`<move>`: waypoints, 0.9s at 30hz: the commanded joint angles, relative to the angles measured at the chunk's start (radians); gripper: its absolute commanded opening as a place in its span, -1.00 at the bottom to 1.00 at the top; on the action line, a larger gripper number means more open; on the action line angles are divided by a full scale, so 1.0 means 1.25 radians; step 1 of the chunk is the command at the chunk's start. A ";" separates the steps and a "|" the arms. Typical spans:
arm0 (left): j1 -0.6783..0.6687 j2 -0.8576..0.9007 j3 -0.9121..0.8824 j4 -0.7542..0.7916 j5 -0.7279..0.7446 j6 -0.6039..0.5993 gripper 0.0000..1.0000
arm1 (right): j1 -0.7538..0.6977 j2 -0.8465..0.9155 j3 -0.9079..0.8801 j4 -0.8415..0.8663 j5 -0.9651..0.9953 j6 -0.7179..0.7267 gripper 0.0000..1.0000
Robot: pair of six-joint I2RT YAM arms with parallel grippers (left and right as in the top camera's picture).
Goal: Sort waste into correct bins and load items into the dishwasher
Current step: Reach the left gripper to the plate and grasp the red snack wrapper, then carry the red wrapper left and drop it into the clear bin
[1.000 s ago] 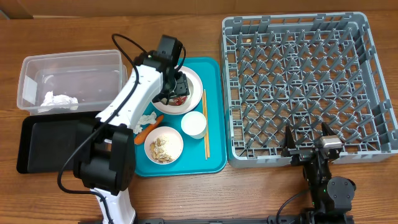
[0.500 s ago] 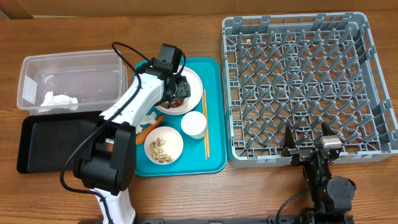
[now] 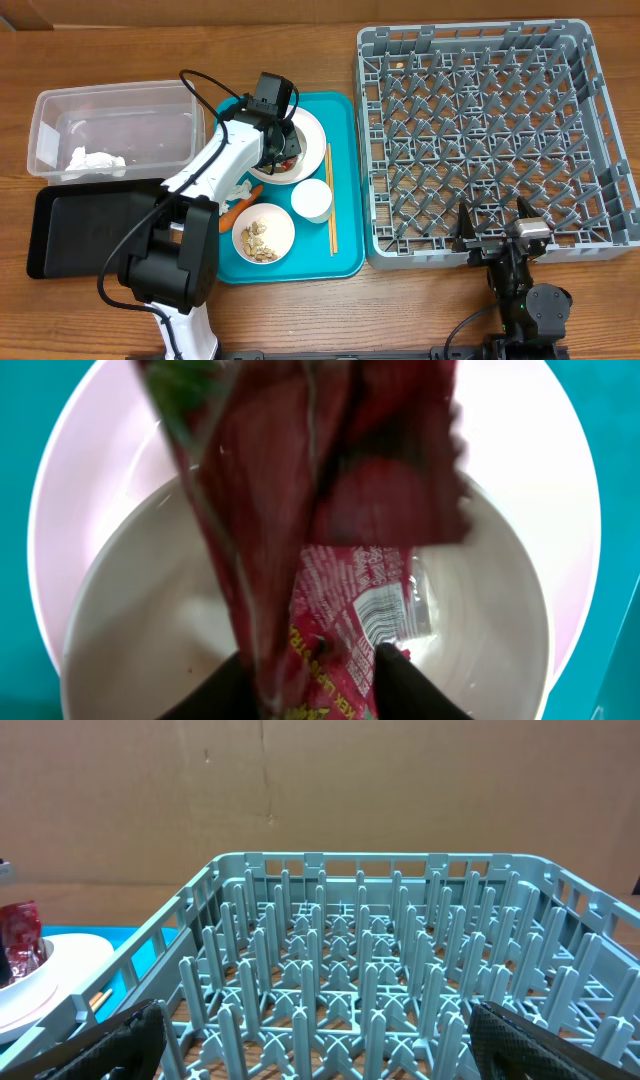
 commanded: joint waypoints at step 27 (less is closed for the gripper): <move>0.161 -0.177 0.291 -0.262 -0.016 0.001 -0.92 | -0.005 -0.008 -0.009 0.004 -0.001 0.004 1.00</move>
